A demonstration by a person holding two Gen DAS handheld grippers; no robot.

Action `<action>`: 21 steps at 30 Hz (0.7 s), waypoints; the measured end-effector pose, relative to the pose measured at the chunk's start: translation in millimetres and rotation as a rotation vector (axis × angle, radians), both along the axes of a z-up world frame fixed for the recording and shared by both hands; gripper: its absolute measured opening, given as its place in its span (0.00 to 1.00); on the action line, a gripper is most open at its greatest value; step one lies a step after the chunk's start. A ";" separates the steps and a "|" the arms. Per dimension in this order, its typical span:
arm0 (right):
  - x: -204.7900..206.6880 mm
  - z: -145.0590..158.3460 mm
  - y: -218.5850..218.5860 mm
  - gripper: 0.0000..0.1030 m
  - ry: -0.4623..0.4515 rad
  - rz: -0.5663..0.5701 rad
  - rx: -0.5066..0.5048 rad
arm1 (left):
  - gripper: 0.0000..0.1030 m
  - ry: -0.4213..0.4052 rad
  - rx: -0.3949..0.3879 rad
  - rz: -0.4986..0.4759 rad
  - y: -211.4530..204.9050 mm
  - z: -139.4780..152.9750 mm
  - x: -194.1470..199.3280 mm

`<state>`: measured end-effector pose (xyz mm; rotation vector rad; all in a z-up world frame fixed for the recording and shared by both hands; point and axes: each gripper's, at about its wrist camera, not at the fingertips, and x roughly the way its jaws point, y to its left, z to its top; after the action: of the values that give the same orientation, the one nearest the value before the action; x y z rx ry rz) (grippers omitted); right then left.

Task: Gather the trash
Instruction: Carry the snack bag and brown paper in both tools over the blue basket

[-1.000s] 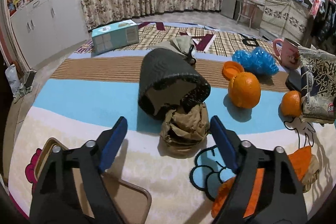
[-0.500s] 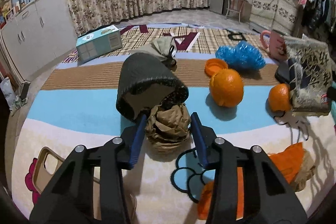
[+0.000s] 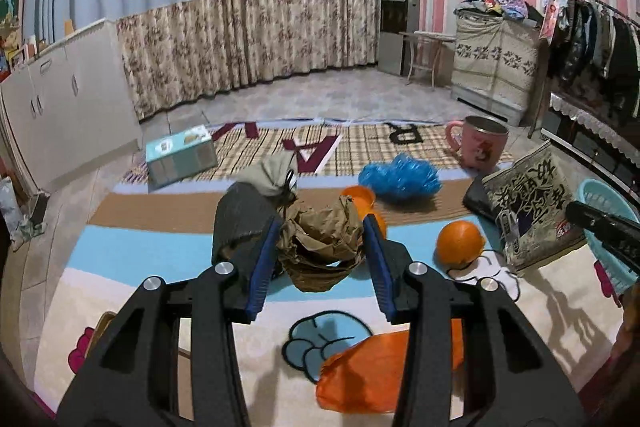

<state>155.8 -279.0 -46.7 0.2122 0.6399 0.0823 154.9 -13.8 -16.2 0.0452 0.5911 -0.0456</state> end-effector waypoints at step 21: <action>-27.1 24.6 -65.7 0.05 -0.041 -0.085 -0.004 | 0.40 -0.099 -0.035 -0.034 -39.1 32.5 -2.1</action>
<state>128.7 -344.7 -22.1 0.2325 0.5893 0.0040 152.8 -52.9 16.3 0.0229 0.4900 -0.0864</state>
